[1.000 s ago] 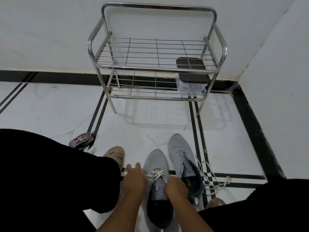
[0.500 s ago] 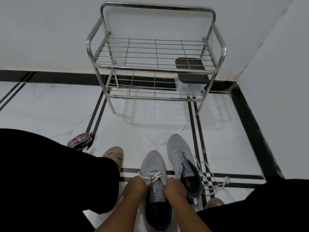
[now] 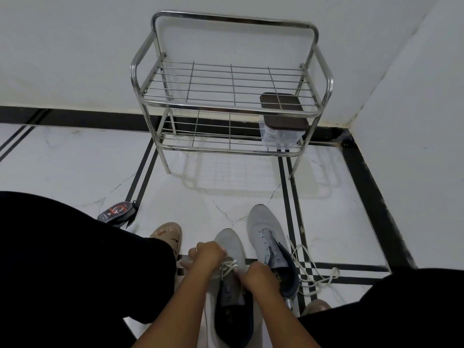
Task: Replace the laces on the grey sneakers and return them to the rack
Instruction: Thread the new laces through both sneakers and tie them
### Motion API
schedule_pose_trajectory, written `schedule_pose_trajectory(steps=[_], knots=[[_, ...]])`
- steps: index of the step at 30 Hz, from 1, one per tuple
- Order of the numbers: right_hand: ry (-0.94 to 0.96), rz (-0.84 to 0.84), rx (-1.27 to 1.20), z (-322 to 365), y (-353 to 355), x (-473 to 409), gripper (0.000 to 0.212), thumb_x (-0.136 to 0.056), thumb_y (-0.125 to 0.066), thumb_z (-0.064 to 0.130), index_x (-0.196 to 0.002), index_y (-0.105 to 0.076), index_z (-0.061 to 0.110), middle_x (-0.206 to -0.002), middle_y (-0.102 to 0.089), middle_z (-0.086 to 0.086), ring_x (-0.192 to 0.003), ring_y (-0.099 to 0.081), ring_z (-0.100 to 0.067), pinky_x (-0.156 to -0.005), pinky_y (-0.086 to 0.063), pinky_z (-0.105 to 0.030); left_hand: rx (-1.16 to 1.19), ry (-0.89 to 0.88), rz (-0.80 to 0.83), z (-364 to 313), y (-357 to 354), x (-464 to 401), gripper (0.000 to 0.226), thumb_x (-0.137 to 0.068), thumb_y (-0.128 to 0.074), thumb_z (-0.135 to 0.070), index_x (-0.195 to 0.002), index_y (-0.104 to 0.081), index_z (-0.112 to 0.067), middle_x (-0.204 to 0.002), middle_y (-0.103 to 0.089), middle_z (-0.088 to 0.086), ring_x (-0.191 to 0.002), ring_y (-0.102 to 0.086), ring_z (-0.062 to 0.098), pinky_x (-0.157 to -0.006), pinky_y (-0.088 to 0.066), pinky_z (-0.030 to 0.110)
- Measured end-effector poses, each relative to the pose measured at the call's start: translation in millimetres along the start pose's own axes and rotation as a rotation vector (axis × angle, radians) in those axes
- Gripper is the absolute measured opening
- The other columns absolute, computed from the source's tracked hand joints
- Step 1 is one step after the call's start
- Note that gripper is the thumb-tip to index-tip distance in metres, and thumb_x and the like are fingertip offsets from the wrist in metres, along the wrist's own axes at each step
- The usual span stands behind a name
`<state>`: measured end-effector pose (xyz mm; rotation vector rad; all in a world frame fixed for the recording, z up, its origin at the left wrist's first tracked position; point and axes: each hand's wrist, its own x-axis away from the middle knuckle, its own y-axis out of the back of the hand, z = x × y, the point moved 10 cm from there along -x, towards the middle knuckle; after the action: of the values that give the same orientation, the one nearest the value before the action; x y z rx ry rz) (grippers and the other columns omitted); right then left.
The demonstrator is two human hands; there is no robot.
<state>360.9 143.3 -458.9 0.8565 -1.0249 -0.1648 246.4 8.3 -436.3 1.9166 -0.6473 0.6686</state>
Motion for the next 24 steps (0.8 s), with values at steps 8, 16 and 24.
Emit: schedule_pose_trajectory(steps=[8,16,24], knots=[[-0.057,0.204,-1.251,36,38,-1,0.055,-0.097,-0.042,0.056,-0.086,-0.074,0.013,-0.092,-0.069,-0.003,-0.093,-0.06,-0.018,-0.091,-0.048,-0.037,0.371,-0.377,0.166,-72,28,30,0.029,-0.099,-0.047,-0.026,-0.078,-0.067,-0.02,-0.098,-0.068,0.001,-0.101,-0.058,0.015,-0.078,-0.041,0.025],[-0.035,0.383,-1.637,49,60,16,0.014,-0.097,-0.053,0.023,-0.099,-0.064,0.014,-0.1,-0.068,0.0,-0.097,-0.061,-0.013,-0.1,-0.037,-0.036,0.304,-0.391,0.169,-62,21,26,0.032,-0.1,-0.047,-0.026,-0.073,-0.064,-0.022,-0.074,-0.059,-0.007,-0.069,-0.05,0.007,-0.066,-0.039,0.02],[0.046,0.196,-1.655,35,101,11,0.018,-0.099,-0.051,0.015,-0.091,-0.066,0.014,-0.082,-0.065,0.0,-0.08,-0.061,-0.011,-0.073,-0.043,-0.027,0.237,-0.208,0.13,-16,7,2,0.036,-0.1,-0.041,-0.016,-0.069,-0.059,-0.018,-0.07,-0.058,-0.002,-0.063,-0.05,0.011,-0.059,-0.038,0.021]])
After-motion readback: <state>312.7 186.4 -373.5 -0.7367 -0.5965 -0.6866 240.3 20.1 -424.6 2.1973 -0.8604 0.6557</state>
